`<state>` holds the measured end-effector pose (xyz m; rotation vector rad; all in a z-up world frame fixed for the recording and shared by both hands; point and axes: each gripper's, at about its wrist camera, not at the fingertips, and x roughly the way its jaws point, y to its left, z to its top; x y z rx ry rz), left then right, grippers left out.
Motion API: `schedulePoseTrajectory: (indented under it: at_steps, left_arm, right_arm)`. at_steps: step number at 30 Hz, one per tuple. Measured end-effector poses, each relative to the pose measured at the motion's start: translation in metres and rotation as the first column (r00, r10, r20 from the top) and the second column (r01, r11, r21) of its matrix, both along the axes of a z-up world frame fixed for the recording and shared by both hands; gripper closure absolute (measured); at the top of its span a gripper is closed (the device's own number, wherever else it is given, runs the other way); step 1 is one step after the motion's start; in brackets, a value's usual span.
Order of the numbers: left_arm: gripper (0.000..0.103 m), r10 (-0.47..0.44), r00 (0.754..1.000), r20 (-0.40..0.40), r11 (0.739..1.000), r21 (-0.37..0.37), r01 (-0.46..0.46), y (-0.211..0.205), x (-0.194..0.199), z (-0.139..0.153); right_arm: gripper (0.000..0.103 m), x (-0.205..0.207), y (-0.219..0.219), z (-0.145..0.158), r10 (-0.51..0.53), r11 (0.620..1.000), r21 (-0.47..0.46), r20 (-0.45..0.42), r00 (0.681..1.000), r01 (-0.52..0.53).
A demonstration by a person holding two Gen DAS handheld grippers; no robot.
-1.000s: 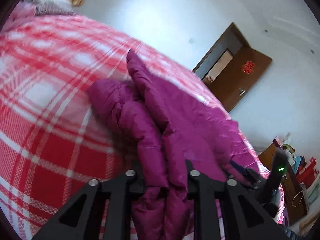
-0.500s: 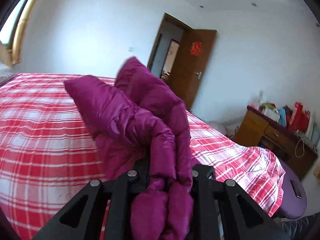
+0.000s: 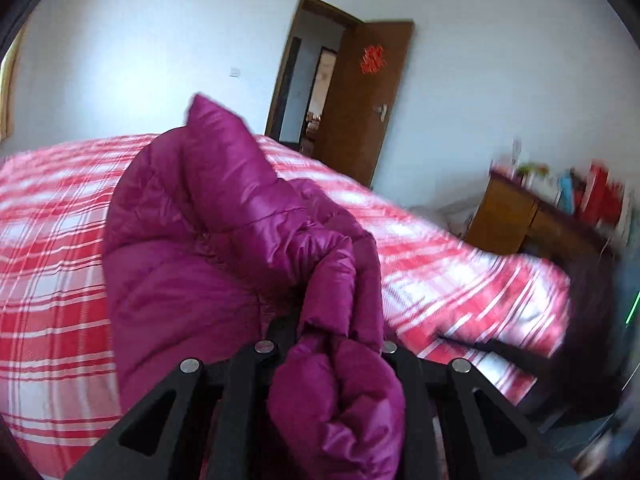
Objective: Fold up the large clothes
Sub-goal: 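Fold the lifted jacket end toward the right gripper while the right gripper grasps the jacket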
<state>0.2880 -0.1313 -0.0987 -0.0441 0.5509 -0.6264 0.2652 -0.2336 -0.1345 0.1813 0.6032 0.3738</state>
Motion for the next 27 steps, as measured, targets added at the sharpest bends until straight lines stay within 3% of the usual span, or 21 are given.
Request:
schedulePoseTrajectory:
  at_steps: [2, 5, 9, 11, 12, 13, 14, 16, 18, 20, 24, 27]
  left_arm:
    - [0.085, -0.010, 1.000, 0.022, 0.997, 0.070, 0.008, -0.021, -0.002, -0.013]
    - [0.082, -0.016, 0.995, 0.103, 0.983, 0.183, -0.003, -0.046, -0.010, -0.025]
    - [0.074, -0.038, 0.976, 0.216, 0.954, 0.298, -0.029, -0.061, -0.023, -0.032]
    - [0.070, -0.046, 0.972, 0.231, 0.946, 0.322, -0.031, -0.060, -0.026, -0.032]
    - [0.069, -0.044, 0.972, 0.231, 0.945, 0.325, -0.034, -0.061, -0.028, -0.031]
    - [0.068, -0.039, 0.972, 0.232, 0.944, 0.329, -0.040, -0.057, -0.030, -0.028]
    - [0.068, -0.037, 0.970, 0.239, 0.943, 0.330, -0.045, -0.052, -0.035, -0.023]
    - [0.066, -0.038, 0.964, 0.265, 0.948, 0.315, -0.049, -0.039, -0.049, -0.011]
    - [0.051, -0.032, 0.958, 0.284, 0.962, 0.269, -0.048, -0.020, -0.065, 0.004]
    - [0.021, -0.010, 0.945, 0.326, 0.978, 0.198, -0.058, 0.005, -0.080, 0.017]
    - [0.015, 0.088, 0.928, 0.363, 0.985, 0.108, -0.135, 0.050, -0.081, 0.030]
    - [0.014, 0.217, 0.930, 0.298, 0.948, 0.162, -0.273, 0.063, -0.043, 0.011]
  right_arm:
    - [0.018, 0.002, -0.032, 0.013, -0.065, 0.996, 0.069, 0.019, 0.998, 0.064]
    - [0.023, 0.019, -0.056, 0.033, -0.084, 0.988, 0.136, 0.045, 0.995, 0.078]
    - [0.033, 0.066, -0.055, 0.055, 0.037, 0.982, 0.184, 0.011, 0.999, -0.038]
    - [0.043, 0.097, -0.043, 0.054, 0.112, 0.978, 0.185, -0.080, 0.990, -0.096]
    - [0.045, 0.106, -0.036, 0.052, 0.156, 0.971, 0.199, -0.107, 0.982, -0.133]
    - [0.056, 0.114, -0.030, 0.049, 0.198, 0.964, 0.206, -0.133, 0.971, -0.168]
    - [0.075, 0.119, -0.024, 0.046, 0.205, 0.969, 0.171, -0.157, 0.966, -0.177]
    - [0.079, 0.118, -0.018, 0.040, 0.157, 0.987, 0.073, -0.181, 0.971, -0.146]
    - [0.080, 0.120, -0.023, 0.036, 0.136, 0.990, 0.070, -0.196, 0.971, -0.124]
    - [0.080, 0.117, -0.026, 0.032, 0.107, 0.994, 0.051, -0.200, 0.974, -0.098]
    - [0.080, 0.116, -0.035, 0.022, 0.064, 0.998, 0.033, -0.205, 0.977, -0.058]
    - [0.080, 0.116, -0.035, 0.021, 0.055, 0.998, 0.040, -0.205, 0.977, -0.048]
